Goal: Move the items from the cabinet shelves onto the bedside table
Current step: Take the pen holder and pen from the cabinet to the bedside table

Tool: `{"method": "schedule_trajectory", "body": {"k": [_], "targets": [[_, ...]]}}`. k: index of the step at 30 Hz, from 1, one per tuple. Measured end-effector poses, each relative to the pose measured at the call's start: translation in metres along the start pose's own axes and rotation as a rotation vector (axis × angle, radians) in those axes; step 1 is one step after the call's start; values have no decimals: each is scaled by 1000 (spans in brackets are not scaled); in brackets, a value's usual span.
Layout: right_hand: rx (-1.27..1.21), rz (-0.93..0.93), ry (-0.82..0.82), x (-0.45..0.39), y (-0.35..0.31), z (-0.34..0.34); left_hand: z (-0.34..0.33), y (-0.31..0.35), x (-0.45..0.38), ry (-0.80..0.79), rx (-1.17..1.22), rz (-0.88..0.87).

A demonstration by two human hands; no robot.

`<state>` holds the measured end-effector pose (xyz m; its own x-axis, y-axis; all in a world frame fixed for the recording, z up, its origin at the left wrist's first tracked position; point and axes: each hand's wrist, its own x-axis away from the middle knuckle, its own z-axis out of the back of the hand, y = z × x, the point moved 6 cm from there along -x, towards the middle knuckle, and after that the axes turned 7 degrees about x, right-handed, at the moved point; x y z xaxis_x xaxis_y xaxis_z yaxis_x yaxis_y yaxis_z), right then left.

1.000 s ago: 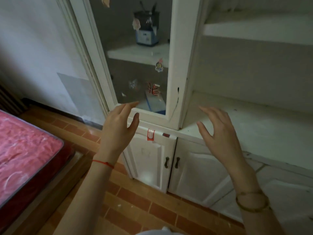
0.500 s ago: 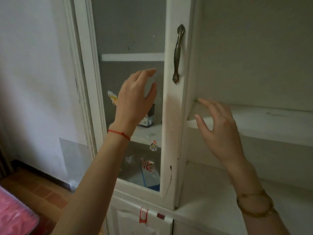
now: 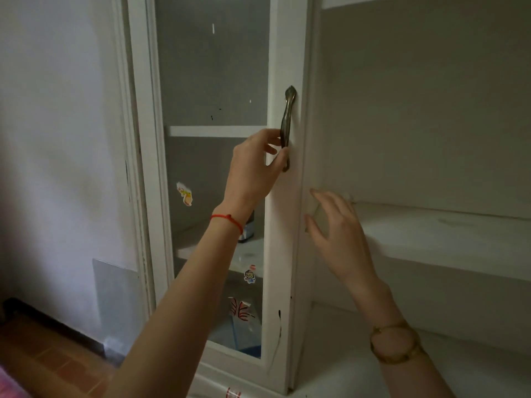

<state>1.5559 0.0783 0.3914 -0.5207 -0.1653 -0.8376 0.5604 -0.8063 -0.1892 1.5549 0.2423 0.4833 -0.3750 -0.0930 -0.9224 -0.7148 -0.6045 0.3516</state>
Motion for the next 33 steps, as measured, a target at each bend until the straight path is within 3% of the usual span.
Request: {"method": "schedule_trajectory", "body": {"k": [7,14,22,33], "targets": [[4,30,-11,7,-7,-8,6,9,12,42,73,67],[-103,114,-17,28,-42,-9,56,29,31,77,113,73],[-279,268,85,63,-123,9,143,43,56,104,159,87],[-398,343,78,90,-251,-7,269,54,90,213,38,98]]}}
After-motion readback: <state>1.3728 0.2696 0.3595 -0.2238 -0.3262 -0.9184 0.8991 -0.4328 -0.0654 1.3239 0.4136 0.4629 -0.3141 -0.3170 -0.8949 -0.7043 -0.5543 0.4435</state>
